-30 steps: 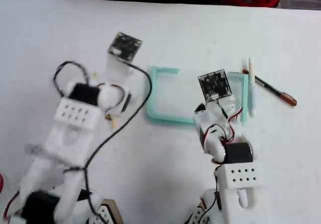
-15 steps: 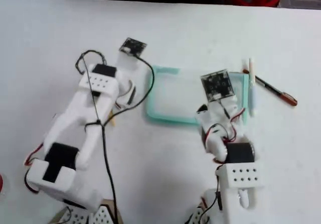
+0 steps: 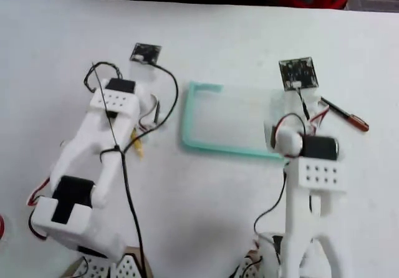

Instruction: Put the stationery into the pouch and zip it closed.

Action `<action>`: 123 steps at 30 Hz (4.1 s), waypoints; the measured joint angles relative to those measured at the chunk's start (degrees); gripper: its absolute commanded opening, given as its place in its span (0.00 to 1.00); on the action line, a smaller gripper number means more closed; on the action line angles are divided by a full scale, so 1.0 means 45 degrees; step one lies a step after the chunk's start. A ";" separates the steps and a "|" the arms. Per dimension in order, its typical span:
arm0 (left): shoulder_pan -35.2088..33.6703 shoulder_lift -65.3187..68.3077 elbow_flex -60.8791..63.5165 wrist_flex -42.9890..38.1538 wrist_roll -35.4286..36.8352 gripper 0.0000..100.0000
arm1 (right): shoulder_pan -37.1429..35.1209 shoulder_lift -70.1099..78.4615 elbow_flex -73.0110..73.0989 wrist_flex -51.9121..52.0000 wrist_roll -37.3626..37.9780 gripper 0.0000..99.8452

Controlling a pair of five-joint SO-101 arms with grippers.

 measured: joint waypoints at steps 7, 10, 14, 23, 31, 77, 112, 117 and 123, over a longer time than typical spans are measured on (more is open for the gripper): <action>-0.0098 0.0000 -0.0020 0.0000 -0.0215 0.03 | -0.0371 0.2422 -0.0508 -0.1778 0.0000 0.19; -0.0488 0.0000 -0.0449 0.0000 -0.1094 0.02 | -0.0703 0.2637 -0.0508 -0.2520 0.0000 0.19; -0.1641 0.0000 -0.1661 0.0332 -0.3067 0.02 | -0.0938 0.2657 -0.0508 -0.2755 0.0000 0.19; -0.4845 0.0000 -0.2247 0.0938 -0.4181 0.02 | -0.0899 0.2696 -0.0469 -0.2794 0.0000 0.19; -0.4786 -0.0059 -0.1563 0.0918 -0.4181 0.02 | 0.1797 0.2716 -0.0703 -0.2794 0.0020 0.19; -0.3204 -0.3477 0.0938 0.0645 -0.5060 0.03 | 0.1797 1.2972 -1.0237 0.1797 0.0918 0.11; -0.2696 -0.4220 0.0938 0.1074 -0.5353 0.17 | 0.2012 1.0100 -0.8869 0.2422 0.1094 0.29; -0.4122 -0.6173 0.0957 0.1758 -0.6701 0.17 | 0.1934 1.0803 -0.8869 0.1641 0.1094 0.26; -0.4415 -0.7131 0.1035 0.2403 -0.6857 0.17 | 0.1192 1.1194 -0.8869 0.1387 0.1094 0.15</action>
